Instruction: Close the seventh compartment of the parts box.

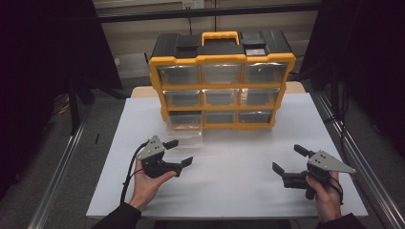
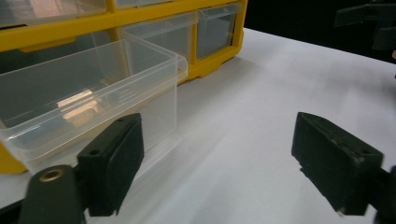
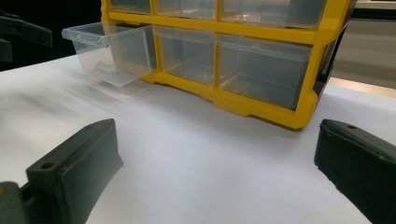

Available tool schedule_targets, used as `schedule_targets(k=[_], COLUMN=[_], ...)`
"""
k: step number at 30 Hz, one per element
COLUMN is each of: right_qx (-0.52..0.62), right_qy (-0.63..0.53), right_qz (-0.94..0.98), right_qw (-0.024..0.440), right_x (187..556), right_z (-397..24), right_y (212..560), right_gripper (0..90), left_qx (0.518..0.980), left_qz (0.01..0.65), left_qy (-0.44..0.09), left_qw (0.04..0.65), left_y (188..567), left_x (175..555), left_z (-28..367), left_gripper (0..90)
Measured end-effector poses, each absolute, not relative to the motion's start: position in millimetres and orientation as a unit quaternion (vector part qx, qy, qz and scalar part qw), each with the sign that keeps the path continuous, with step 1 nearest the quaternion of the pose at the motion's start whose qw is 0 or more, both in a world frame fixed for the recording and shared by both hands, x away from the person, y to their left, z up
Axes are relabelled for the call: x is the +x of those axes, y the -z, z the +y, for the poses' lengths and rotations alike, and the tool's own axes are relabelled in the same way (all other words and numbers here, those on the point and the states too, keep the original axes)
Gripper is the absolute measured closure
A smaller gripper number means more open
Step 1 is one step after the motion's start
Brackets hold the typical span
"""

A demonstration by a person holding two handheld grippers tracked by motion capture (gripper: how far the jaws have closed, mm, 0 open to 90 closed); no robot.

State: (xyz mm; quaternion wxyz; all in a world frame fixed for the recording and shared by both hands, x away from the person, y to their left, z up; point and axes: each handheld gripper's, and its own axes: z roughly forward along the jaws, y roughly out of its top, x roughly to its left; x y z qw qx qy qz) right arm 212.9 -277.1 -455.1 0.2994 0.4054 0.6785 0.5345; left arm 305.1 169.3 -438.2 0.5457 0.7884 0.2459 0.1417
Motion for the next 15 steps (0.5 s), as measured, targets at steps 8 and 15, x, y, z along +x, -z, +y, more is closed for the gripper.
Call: schedule_targets(k=[8, 15], right_qx=[0.405, 0.404], right_qy=[-0.533, -0.534], right_qz=[0.681, 0.682], right_qw=[0.297, 0.295], right_x=[213.3, 214.1], right_z=[-276.7, -276.0], right_y=[455.0, 455.9], right_gripper=[0.0, 0.0], left_qx=[0.804, 0.807], left_qz=[0.219, 0.213], left_qy=[-0.104, -0.097], left_qw=[0.543, 0.543], left_y=[431.5, 433.3], left_x=[309.3, 320.5], left_z=[146.6, 137.3], left_gripper=[27.0, 36.4])
